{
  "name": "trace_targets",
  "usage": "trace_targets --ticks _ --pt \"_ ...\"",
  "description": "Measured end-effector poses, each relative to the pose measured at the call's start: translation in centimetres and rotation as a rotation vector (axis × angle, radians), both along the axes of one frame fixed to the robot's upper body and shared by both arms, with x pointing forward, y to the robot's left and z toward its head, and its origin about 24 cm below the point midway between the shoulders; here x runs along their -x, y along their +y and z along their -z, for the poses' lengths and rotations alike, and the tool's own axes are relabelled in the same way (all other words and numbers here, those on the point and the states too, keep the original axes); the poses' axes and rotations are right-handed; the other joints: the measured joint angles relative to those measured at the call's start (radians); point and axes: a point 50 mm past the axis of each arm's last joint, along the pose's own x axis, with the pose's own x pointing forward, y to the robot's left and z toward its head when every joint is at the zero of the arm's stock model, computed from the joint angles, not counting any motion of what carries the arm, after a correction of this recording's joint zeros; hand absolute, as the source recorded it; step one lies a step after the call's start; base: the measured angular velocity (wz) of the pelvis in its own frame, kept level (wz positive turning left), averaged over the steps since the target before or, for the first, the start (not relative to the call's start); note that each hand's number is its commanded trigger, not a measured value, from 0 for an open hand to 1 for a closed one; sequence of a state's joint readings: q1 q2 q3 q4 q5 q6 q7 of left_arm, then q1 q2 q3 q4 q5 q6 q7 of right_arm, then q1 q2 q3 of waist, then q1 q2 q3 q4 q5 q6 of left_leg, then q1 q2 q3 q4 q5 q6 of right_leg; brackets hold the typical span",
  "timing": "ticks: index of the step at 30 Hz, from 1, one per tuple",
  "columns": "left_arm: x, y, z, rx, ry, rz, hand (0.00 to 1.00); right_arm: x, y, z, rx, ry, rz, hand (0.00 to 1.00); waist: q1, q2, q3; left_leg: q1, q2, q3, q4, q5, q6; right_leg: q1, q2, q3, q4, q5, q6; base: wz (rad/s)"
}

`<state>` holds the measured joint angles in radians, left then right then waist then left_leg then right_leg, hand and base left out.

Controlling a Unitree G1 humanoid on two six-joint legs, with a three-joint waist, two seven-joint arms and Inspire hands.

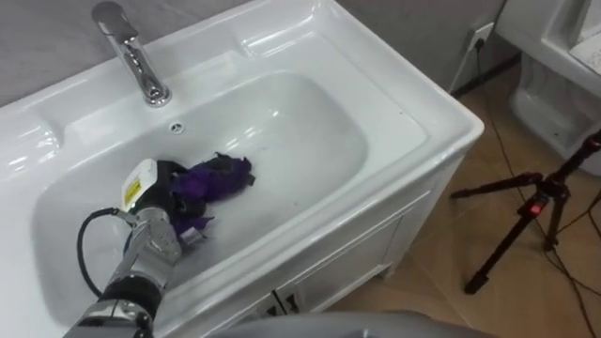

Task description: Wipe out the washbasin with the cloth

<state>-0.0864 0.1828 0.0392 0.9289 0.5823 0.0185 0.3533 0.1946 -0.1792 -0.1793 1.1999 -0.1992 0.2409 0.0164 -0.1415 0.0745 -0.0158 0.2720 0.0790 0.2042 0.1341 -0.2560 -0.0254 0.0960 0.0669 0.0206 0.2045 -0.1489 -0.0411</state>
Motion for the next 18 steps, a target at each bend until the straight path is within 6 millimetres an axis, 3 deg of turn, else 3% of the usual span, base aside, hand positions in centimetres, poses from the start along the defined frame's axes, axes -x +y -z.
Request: trace_targets --ticks 4,7,12,18 --pt "0.7 0.8 -0.2 -0.044 -0.011 -0.009 1.0 -0.8 -0.6 -0.2 0.013 -0.023 0.005 0.0 0.039 0.002 0.0007 -0.003 -0.001 -0.047 0.001 0.005 -0.007 0.008 -0.012 -0.052 0.0 -0.012 -0.005 0.41" --pt "0.9 0.9 -0.4 -0.081 -0.012 0.026 1.0 -2.0 -0.8 -0.2 0.012 -0.05 -0.026 0.0 0.057 0.006 -0.002 -0.013 -0.001 -0.062 0.001 0.01 -0.009 0.005 -0.015 -0.064 0.002 -0.014 -0.007 0.16" --pt "1.2 1.1 -0.5 -0.13 -0.006 0.067 1.0 -2.6 -1.0 -0.3 0.009 -0.06 -0.035 0.0 0.069 0.013 -0.0109 -0.02 0.0 -0.076 0.002 0.021 -0.014 0.007 -0.015 -0.078 -0.002 -0.011 -0.014 0.07" --pt "1.8 1.3 -0.7 -0.138 -0.012 0.07 1.0 -2.4 -1.4 -0.4 0.023 -0.053 -0.026 0.0 0.072 0.019 -0.0107 -0.021 0.002 -0.076 0.002 0.025 -0.017 0.009 -0.013 -0.079 -0.001 -0.015 -0.02 0.0"
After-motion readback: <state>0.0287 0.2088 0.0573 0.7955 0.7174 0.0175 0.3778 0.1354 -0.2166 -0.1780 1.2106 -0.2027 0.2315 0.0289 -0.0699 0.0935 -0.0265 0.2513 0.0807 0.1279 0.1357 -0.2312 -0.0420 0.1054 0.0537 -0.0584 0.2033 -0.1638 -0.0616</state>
